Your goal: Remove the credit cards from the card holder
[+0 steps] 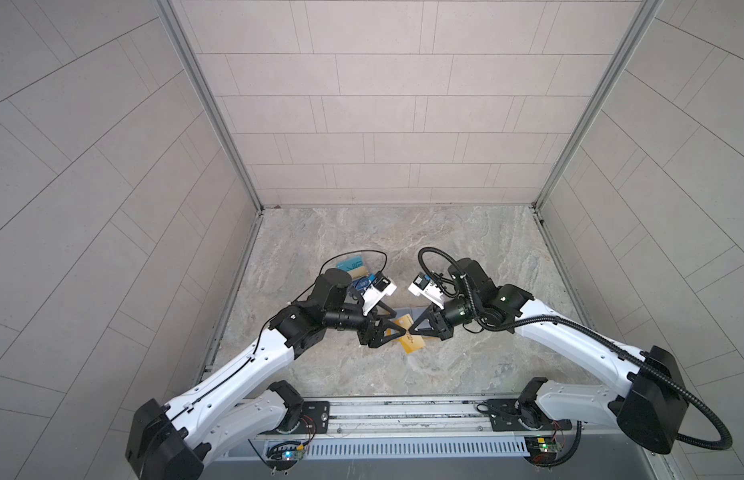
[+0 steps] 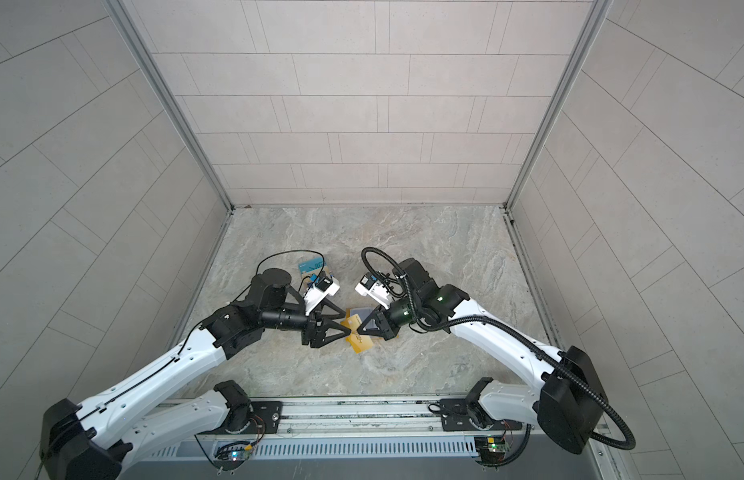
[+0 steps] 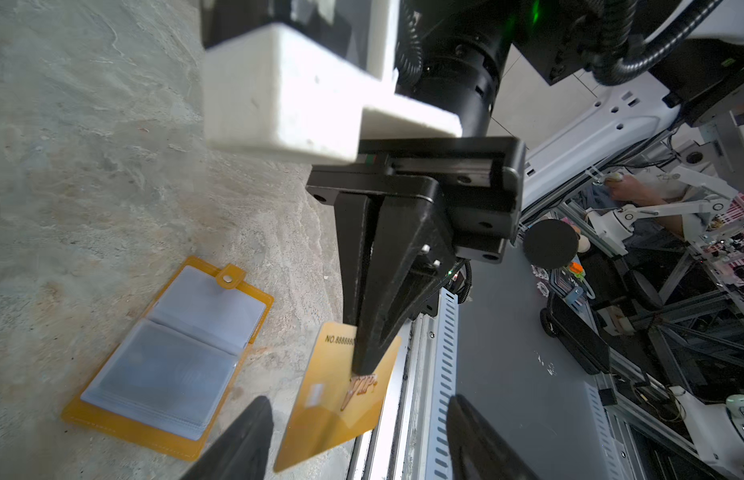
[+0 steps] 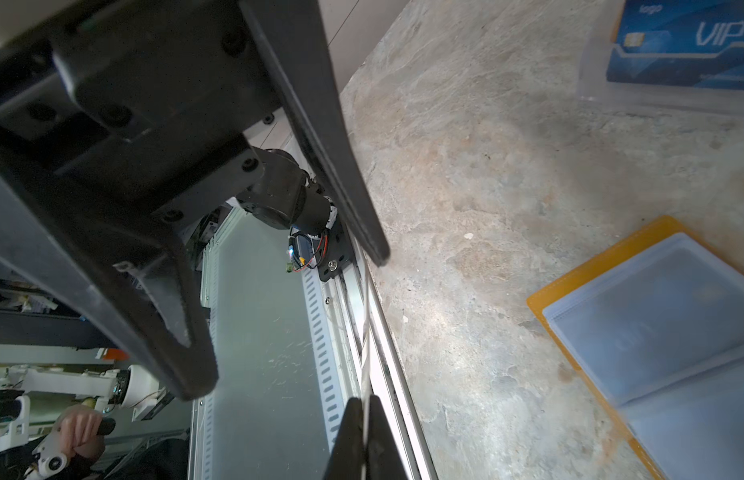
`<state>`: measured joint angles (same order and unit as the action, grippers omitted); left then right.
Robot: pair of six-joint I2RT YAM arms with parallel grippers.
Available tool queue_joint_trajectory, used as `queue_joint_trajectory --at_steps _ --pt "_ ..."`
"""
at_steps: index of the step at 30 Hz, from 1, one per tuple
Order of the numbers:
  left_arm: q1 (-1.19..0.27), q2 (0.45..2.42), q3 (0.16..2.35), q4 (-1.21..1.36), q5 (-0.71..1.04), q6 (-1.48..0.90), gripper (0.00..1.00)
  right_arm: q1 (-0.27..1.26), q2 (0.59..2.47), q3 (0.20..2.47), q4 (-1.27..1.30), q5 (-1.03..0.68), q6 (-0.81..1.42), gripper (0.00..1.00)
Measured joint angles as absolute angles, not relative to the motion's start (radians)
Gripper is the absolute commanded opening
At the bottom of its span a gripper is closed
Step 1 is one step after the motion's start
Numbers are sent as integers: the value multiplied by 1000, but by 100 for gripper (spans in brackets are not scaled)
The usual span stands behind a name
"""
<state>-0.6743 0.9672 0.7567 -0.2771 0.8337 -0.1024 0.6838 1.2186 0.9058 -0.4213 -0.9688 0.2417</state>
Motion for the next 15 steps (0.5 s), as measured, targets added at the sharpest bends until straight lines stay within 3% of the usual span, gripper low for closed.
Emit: queue_joint_trajectory --at_steps 15 --pt "-673 996 778 -361 946 -43 32 714 1239 952 -457 -1012 178 0"
